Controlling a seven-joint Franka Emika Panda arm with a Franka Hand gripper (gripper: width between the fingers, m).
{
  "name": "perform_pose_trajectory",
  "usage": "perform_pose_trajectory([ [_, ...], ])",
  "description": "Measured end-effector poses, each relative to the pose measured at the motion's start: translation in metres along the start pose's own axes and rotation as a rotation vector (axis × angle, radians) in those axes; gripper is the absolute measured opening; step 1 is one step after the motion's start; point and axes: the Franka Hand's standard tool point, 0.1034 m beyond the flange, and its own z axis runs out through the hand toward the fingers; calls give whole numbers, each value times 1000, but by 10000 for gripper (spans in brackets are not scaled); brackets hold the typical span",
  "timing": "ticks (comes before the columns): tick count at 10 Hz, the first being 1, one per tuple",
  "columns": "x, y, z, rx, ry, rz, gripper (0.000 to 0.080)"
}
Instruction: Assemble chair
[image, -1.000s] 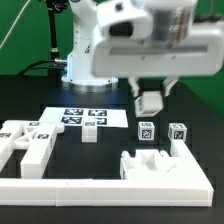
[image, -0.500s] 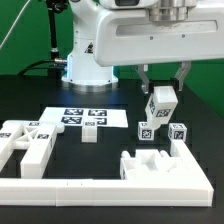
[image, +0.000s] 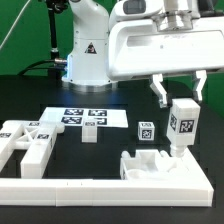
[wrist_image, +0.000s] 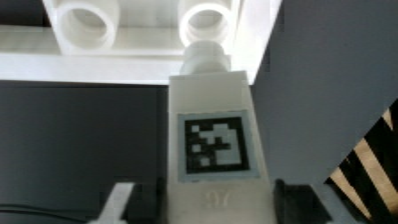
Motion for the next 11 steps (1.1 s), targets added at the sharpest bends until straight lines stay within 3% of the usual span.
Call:
perform_pose_trajectory([
  [1, 1, 1, 1, -3, 65, -3, 282],
  [3, -3, 1, 4, -2, 37, -9, 282],
  [6, -9, -13, 12, 10, 28, -29, 282],
  [8, -16, -9, 22, 6, 19, -40, 282],
  [11, -20, -7, 24, 4, 13, -48, 284],
])
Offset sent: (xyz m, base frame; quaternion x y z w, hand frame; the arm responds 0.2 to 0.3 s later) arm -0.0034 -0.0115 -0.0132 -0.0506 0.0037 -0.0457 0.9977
